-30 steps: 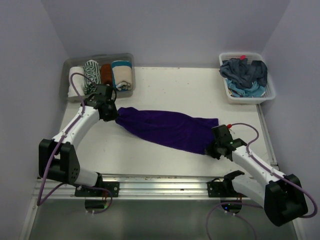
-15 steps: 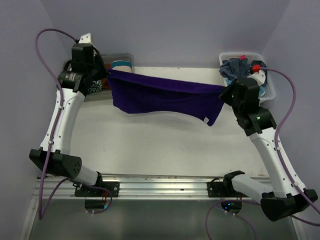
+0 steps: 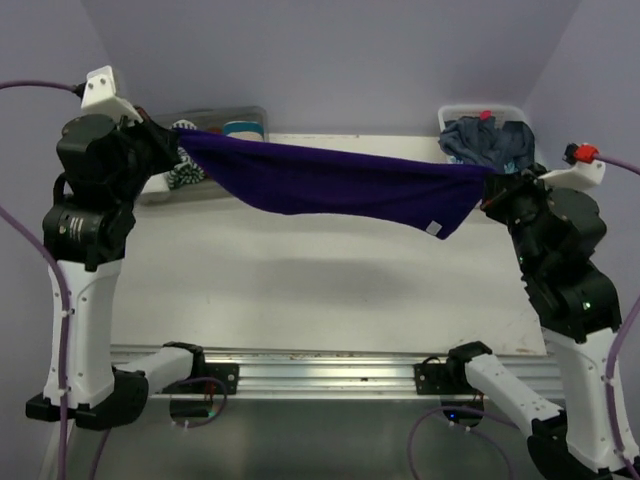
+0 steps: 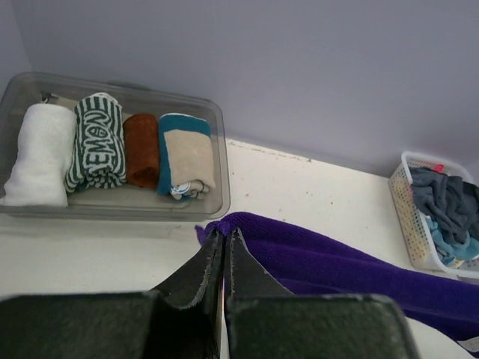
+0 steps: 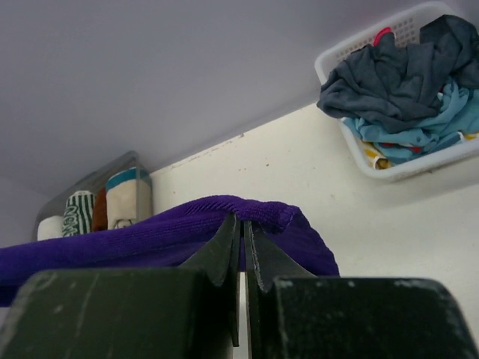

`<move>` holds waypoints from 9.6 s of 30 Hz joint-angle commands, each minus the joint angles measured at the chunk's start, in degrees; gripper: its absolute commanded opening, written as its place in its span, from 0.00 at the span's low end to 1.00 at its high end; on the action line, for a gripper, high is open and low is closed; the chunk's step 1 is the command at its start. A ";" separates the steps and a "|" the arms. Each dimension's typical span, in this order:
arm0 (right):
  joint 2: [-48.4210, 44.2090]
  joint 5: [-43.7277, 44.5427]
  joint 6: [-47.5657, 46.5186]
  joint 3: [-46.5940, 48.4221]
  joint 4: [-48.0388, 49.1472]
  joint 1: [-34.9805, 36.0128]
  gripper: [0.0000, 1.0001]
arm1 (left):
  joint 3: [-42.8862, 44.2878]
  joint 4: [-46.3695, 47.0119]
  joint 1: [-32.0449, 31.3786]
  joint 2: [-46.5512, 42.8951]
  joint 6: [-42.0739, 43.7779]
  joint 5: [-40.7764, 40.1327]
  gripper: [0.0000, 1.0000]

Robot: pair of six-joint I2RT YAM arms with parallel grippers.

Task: Roll the towels
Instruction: Flatten the towel, then fold the towel

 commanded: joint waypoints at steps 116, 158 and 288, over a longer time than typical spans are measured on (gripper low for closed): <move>23.09 -11.52 -2.07 -30.81 6.87 -7.42 0.00 | -47.95 6.88 7.75 7.90 -3.04 7.57 0.00; 14.63 -11.80 1.88 -42.34 2.64 -7.33 0.61 | -55.18 1.00 7.75 1.92 -9.98 4.26 0.59; 85.73 -20.67 3.73 40.55 3.96 46.37 0.44 | -55.96 10.14 6.78 12.20 -11.74 4.96 0.45</move>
